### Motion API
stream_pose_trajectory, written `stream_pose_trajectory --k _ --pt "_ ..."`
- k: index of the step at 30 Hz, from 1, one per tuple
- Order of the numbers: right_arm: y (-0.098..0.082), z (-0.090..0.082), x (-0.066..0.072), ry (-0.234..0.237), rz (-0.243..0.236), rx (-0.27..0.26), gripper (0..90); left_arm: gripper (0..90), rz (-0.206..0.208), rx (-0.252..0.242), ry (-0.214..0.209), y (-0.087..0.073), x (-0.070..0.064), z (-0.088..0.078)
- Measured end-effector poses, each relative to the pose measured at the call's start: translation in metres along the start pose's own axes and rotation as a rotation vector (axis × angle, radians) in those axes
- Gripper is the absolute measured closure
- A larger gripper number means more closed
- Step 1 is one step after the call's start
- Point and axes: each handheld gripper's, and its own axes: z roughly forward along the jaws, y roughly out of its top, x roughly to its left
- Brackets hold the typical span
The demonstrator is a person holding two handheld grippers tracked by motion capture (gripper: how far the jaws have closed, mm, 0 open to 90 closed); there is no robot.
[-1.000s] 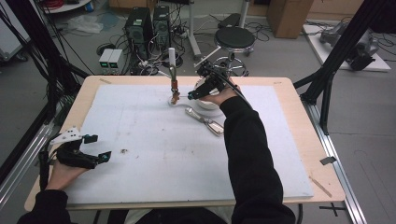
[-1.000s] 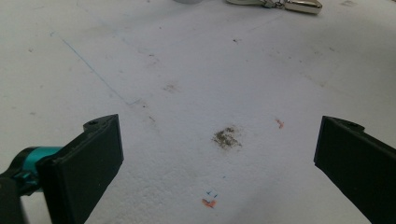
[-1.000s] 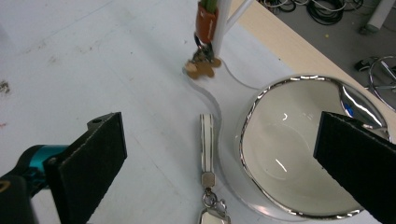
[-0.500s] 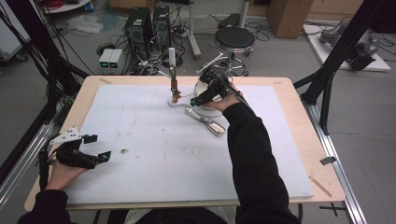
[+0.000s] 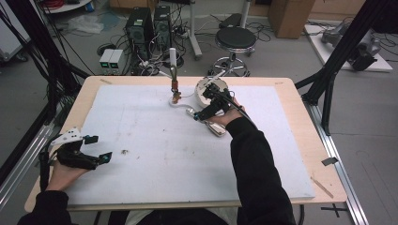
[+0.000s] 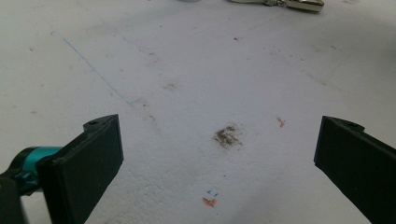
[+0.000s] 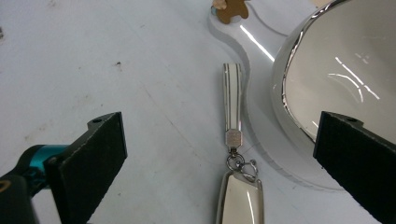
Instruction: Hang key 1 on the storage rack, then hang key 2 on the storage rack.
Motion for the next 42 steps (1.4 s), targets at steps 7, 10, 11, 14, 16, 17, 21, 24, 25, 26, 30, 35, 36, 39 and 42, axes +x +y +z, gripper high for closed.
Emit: stream_pose_trajectory --k 7,10,11,14,16,17,21,24,25,26,30,35,36,39,42 --pt "-0.012 0.017 0.003 0.009 0.004 0.009 1.7 1.7 0.003 0.002 0.000 0.000 0.001 0.000" --pt "-0.012 0.022 0.006 0.012 0.004 0.020 1.7 1.7 -0.003 -0.001 -0.001 0.000 0.001 0.001" --pt "-0.012 0.023 0.006 0.014 -0.001 0.020 1.7 1.7 -0.001 0.001 -0.001 0.000 0.001 0.001" --pt "-0.010 0.028 0.009 0.023 -0.002 0.026 1.8 1.7 0.000 0.000 -0.002 0.000 0.001 0.001" --pt "-0.009 0.032 0.010 0.039 0.000 0.038 2.4 1.7 0.001 -0.001 -0.002 0.000 0.001 0.001" --pt "-0.009 0.034 0.011 0.048 0.007 0.047 2.9 1.8 0.000 -0.001 -0.001 0.000 0.001 0.001" --pt "-0.007 0.045 0.014 0.058 0.009 0.070 3.9 1.7 0.001 0.001 -0.001 0.000 0.001 0.001" --pt "-0.007 0.051 0.015 0.058 0.016 0.086 4.0 1.7 0.000 0.000 -0.002 0.000 0.001 0.001" --pt "-0.007 0.057 0.017 0.043 0.010 0.100 4.0 1.7 0.001 0.000 -0.003 0.000 0.001 0.001" --pt "-0.007 0.057 0.017 0.043 0.010 0.100 4.0 1.7 0.001 0.000 -0.003 0.000 0.001 0.001" --pt "-0.007 0.068 0.019 0.013 -0.004 0.135 4.2 1.7 0.003 0.004 -0.002 0.000 0.001 0.001" --pt "-0.009 0.080 0.015 0.004 0.034 0.151 7.2 1.7 0.000 0.000 -0.002 0.000 0.001 0.001" --pt "-0.009 0.083 0.014 0.004 0.044 0.153 7.9 1.7 0.002 0.000 -0.002 0.000 0.001 0.000" --pt "-0.010 0.089 0.012 -0.005 0.051 0.151 14.9 1.7 0.001 -0.003 -0.002 0.000 0.001 0.000" --pt "-0.009 0.093 0.012 -0.027 0.060 0.140 15.3 1.7 0.000 -0.004 -0.003 0.000 0.001 0.000"
